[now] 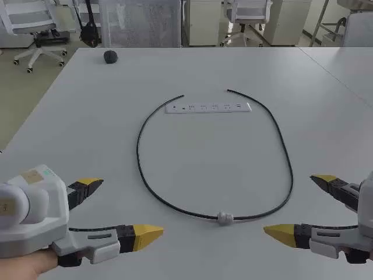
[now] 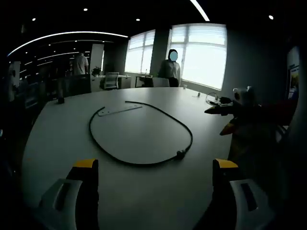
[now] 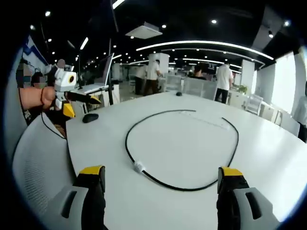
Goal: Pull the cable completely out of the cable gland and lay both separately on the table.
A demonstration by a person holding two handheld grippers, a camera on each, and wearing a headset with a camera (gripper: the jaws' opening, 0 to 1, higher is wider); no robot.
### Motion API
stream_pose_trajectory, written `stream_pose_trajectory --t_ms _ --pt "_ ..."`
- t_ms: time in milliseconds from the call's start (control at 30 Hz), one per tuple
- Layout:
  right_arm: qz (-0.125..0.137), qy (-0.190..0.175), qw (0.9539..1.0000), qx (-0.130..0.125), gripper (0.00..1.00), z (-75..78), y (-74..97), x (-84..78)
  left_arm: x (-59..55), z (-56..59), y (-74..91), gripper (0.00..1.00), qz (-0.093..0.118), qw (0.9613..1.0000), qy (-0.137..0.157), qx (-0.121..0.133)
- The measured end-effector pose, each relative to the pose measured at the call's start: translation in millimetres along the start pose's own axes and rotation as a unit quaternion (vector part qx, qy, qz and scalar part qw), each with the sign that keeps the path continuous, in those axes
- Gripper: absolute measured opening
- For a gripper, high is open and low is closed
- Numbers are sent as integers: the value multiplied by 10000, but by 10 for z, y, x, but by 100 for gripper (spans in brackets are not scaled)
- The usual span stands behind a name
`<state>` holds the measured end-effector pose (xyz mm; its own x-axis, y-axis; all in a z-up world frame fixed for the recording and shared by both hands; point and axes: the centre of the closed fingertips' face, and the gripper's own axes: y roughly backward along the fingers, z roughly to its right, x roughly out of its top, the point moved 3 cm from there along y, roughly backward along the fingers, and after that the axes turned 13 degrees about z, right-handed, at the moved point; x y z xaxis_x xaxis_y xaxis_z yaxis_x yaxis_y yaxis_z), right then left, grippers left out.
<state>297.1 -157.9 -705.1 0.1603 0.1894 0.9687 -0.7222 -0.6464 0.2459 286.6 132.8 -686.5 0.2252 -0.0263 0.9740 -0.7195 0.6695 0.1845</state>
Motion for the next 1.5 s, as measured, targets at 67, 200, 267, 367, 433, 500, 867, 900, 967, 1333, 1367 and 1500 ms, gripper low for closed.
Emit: stream_pose_trajectory --t_ms 67,200,267,367,433,500,867,900,967,1333,1367,1500 --pt "-1 26 10000 -7 98 3 10 -4 -9 12 8 99 -15 10000 -16 7" --pt "-26 17 10000 12 98 -10 21 -12 -8 12 15 99 -15 10000 -7 5" --pt "-27 17 10000 11 98 -11 21 -9 -5 19 20 99 -13 10000 -18 7" --pt "-38 34 10000 21 98 -18 23 -8 -12 29 23 99 -33 10000 -25 2" --pt "-49 37 10000 32 97 -24 24 -8 -9 32 22 98 -32 10000 -19 2" --pt "-45 36 10000 24 98 -19 23 -5 -5 37 21 98 -24 10000 -31 -6" --pt "-49 47 10000 22 98 -11 21 -6 -29 61 -6 98 -62 10000 -22 -49" --pt "-53 52 10000 24 98 -10 21 -7 -32 55 -10 98 -62 10000 -35 -44" --pt "-77 47 10000 33 98 -15 19 -9 -32 57 -14 98 -61 10000 -11 -44" --pt "-79 93 9999 91 98 -25 -16 5 -35 53 -16 97 -53 10000 -39 -63" --pt "-91 94 9999 96 98 -30 -17 1 -35 52 -19 97 -46 10000 -33 -63" --pt "-98 103 9998 109 97 -32 -17 -11 -48 58 -20 97 -86 9999 -45 -82"
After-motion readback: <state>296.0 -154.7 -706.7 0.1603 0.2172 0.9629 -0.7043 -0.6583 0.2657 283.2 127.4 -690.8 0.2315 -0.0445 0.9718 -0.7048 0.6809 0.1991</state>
